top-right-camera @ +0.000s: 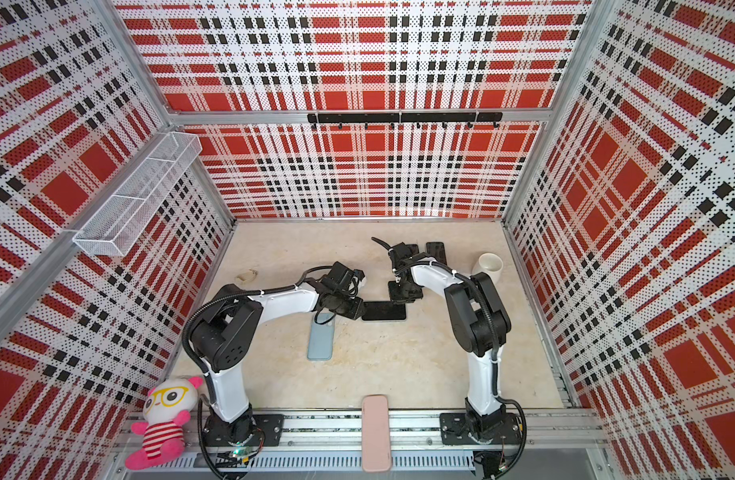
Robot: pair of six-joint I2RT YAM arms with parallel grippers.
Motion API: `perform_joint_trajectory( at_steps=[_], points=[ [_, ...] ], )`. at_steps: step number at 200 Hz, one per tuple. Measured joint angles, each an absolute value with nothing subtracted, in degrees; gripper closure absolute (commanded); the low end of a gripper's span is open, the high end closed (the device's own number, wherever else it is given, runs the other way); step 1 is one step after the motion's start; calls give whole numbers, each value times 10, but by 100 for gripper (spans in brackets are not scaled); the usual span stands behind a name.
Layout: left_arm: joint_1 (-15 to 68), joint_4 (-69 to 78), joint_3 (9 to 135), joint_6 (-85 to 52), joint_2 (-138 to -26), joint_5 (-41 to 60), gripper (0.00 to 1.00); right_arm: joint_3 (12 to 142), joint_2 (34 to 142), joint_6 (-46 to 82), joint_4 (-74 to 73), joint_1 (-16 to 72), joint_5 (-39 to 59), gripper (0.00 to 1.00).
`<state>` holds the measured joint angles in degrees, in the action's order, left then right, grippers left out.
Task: Put the phone into the phone case
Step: 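Push along the phone's long edge into the case with the right gripper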
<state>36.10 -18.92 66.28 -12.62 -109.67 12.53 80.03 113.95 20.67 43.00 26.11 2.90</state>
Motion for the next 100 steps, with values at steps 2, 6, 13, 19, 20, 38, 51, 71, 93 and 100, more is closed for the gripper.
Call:
perform_joint_trajectory(
  at_steps=[2,6,13,19,20,38,51,71,93,100],
  points=[
    [361,-189,663,-126,-1097,125,72,801,1139,207,431,262,27,75],
    [361,-189,663,-126,-1097,125,72,801,1139,207,432,263,25,74],
    [361,-189,663,-126,-1097,125,72,803,1139,206,437,264,19,71],
    [361,-189,663,-126,-1097,125,72,804,1139,206,442,263,16,70],
    [361,-189,663,-126,-1097,125,72,804,1139,205,444,263,15,69],
    [361,-189,663,-126,-1097,125,72,806,1138,204,451,262,13,67],
    [361,-190,663,-126,-1097,123,72,806,1138,204,459,262,4,65],
    [361,-189,663,-126,-1097,122,72,804,1139,204,467,256,3,63],
    [361,-189,664,-126,-1097,121,72,802,1139,204,467,256,4,62],
    [361,-189,664,-126,-1097,121,72,802,1139,203,465,256,6,63]
  ],
)
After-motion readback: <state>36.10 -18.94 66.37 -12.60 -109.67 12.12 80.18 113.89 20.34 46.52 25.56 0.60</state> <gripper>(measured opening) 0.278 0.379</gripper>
